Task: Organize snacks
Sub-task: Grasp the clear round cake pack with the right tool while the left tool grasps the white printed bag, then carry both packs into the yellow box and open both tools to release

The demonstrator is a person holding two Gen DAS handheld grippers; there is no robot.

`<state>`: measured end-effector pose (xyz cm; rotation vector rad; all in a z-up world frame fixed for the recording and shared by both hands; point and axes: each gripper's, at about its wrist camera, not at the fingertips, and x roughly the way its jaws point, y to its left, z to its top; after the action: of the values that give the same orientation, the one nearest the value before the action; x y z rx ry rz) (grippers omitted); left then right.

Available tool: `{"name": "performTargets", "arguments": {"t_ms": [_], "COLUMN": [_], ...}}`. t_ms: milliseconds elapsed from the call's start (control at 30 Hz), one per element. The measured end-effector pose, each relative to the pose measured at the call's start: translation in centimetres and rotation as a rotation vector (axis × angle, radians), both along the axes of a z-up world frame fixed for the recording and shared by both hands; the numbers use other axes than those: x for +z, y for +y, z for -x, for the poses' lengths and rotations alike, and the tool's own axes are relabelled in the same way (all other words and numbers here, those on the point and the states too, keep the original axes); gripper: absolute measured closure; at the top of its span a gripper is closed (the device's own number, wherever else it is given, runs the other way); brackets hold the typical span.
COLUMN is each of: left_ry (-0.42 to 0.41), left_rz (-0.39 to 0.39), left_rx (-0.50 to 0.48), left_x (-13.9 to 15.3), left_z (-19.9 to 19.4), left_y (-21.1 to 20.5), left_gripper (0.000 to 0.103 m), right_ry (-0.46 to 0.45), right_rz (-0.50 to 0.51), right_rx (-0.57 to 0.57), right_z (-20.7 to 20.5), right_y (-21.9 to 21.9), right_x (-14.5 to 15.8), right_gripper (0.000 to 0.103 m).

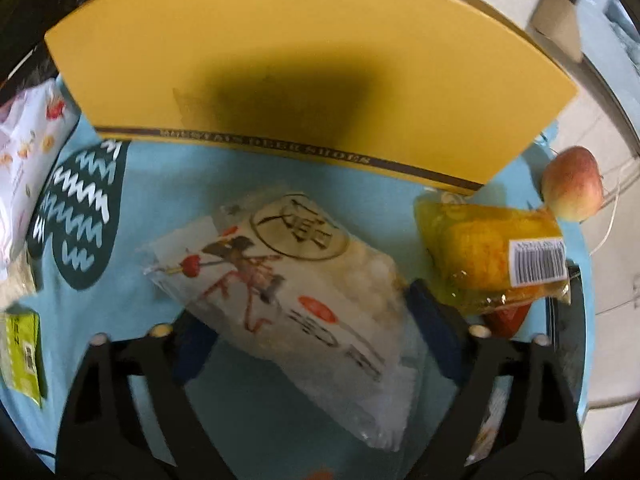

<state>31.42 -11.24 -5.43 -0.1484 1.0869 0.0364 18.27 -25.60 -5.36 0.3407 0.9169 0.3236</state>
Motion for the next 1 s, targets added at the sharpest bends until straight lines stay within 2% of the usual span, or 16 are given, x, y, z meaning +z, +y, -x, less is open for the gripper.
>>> {"name": "performTargets", "arguments": {"t_ms": [33, 67, 133, 167, 433, 667, 767, 833, 1000], "left_ry": [-0.007, -0.010, -0.023, -0.037, -0.092, -0.160, -0.201, -0.227, -0.274], "left_rz": [0.016, 0.023, 0.003, -0.023, -0.047, -0.051, -0.059, -0.071, -0.077], "left_rx": [-0.007, -0.008, -0.014, -0.018, -0.014, 0.007, 0.014, 0.020, 0.027], "left_x": [0.2, 0.4, 0.9, 1.4, 4.6, 8.6, 10.5, 11.7, 14.8], "left_z": [0.2, 0.4, 1.0, 1.7, 6.4, 10.2, 10.5, 10.4, 8.5], "left_y": [0.1, 0.4, 0.7, 1.0, 4.0, 7.3, 8.1, 8.6, 8.9], "left_gripper": [0.038, 0.046, 0.057, 0.060, 0.062, 0.062, 0.062, 0.062, 0.062], "right_ry": [0.001, 0.001, -0.006, -0.009, -0.038, -0.150, -0.185, -0.210, -0.319], "right_rz": [0.001, 0.003, 0.006, 0.006, 0.002, -0.046, -0.023, 0.035, 0.094], "right_rx": [-0.001, -0.001, -0.005, -0.008, -0.020, -0.015, -0.009, 0.013, 0.018], "right_z": [-0.1, -0.1, 0.0, 0.0, 0.5, 2.3, 2.5, 2.3, 0.7], "right_y": [0.1, 0.1, 0.1, 0.0, -0.2, -0.4, 0.1, 1.0, 1.6], "right_x": [0.0, 0.0, 0.2, 0.2, 0.8, 4.3, 5.8, 7.1, 11.6], "right_gripper": [0.047, 0.047, 0.047, 0.047, 0.047, 0.047, 0.047, 0.047, 0.047]}}
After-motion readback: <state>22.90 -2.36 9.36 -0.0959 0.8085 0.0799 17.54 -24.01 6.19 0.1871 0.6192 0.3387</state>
